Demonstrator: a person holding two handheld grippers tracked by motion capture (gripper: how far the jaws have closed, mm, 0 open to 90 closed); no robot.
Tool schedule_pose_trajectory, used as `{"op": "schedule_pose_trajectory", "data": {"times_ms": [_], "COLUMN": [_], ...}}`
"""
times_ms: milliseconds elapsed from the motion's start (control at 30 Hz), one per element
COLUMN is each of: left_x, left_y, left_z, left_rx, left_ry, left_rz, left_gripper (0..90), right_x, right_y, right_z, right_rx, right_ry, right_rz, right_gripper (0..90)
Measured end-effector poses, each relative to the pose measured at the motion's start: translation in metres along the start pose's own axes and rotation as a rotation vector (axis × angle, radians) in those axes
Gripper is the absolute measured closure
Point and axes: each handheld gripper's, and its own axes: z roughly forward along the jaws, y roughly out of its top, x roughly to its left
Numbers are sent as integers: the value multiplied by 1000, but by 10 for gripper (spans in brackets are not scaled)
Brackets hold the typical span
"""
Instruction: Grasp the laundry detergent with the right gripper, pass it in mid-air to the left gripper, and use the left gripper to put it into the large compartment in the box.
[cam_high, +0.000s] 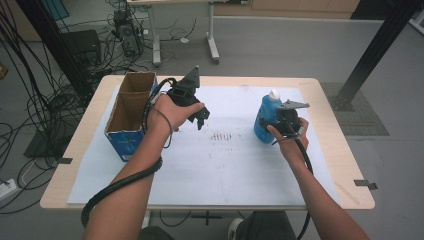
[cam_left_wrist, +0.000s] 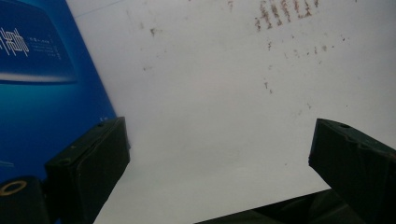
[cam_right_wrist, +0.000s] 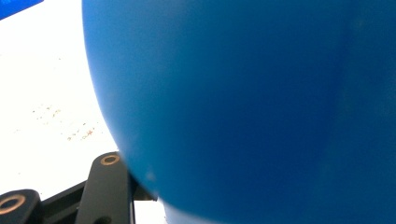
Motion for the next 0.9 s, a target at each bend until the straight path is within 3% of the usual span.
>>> {"op": "schedule_pose_trajectory", "data": {"times_ms": [900], "left_x": [-3], "left_y": [1], "left_z": [-3], "left_rx": [0], "left_ry": [10], "left_rz": [6], "left_gripper": [56], "right_x": [0], "right_y": [0], "right_z": [0], "right_rx": [-2], "right_ry": [1], "right_rz": [8], "right_gripper": [426]}}
